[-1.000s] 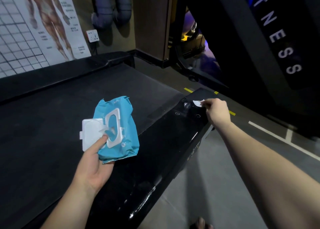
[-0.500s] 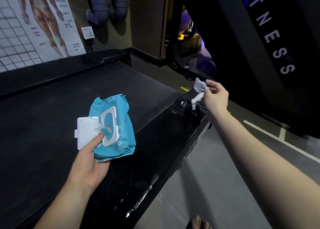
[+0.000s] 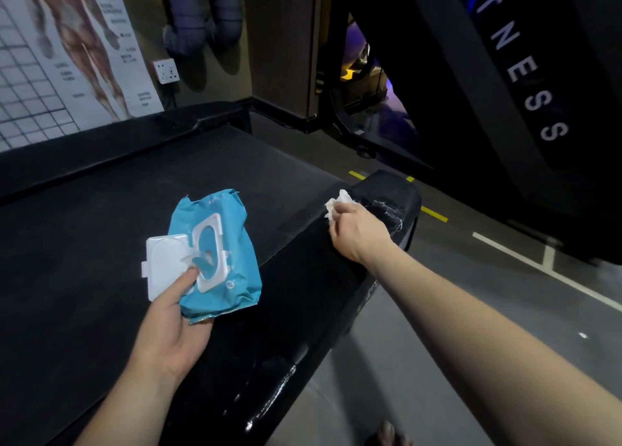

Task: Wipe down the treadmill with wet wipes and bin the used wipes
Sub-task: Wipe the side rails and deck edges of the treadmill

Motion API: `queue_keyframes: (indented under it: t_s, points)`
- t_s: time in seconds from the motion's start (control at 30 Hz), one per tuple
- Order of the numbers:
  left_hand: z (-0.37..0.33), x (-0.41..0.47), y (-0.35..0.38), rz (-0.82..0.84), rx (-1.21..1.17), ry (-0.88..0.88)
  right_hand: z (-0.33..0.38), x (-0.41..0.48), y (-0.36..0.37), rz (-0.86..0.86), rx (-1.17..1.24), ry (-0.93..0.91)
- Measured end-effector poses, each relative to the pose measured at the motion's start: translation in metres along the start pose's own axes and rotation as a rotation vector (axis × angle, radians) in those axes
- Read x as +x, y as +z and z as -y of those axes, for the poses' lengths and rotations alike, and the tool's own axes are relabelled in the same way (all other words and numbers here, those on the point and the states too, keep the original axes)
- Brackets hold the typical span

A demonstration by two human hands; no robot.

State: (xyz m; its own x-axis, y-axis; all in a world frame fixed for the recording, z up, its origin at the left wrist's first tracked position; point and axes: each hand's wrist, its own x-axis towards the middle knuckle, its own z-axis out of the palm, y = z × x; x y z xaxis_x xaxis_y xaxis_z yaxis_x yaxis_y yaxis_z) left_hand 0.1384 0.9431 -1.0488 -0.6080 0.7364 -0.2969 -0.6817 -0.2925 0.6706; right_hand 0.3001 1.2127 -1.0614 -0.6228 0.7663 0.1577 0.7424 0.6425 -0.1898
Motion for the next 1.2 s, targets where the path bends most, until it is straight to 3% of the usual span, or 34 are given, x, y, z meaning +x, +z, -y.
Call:
queue_keyframes:
  t_s: [0.23, 0.33, 0.43, 0.67, 0.77, 0.97, 1.2]
  points:
    - [0.0, 0.0, 0.0, -0.035, 0.001, 0.002, 0.013, 0.0, -0.01, -0.007, -0.128, 0.143]
    - [0.001, 0.002, -0.001, -0.047, -0.009, -0.003, -0.004, 0.007, -0.02, -0.071, -0.027, 0.374]
    - [0.001, 0.004, -0.002, -0.058, -0.004, -0.014, -0.017, 0.002, -0.029, -0.052, 0.061, 0.419]
    - [-0.002, -0.014, -0.004, -0.154, 0.02, -0.005, -0.007, -0.066, -0.074, 0.007, 0.025, 0.253]
    - [-0.018, -0.058, -0.008, -0.164, 0.094, -0.02, 0.008, -0.105, -0.121, 0.044, 0.095, 0.074]
    - [-0.081, -0.169, -0.01, -0.203, 0.2, 0.006, 0.116, -0.208, -0.202, 0.296, 0.133, -0.214]
    - [-0.162, -0.281, -0.041, -0.199, 0.456, 0.078, 0.247, -0.309, -0.178, 0.48, 0.123, -0.382]
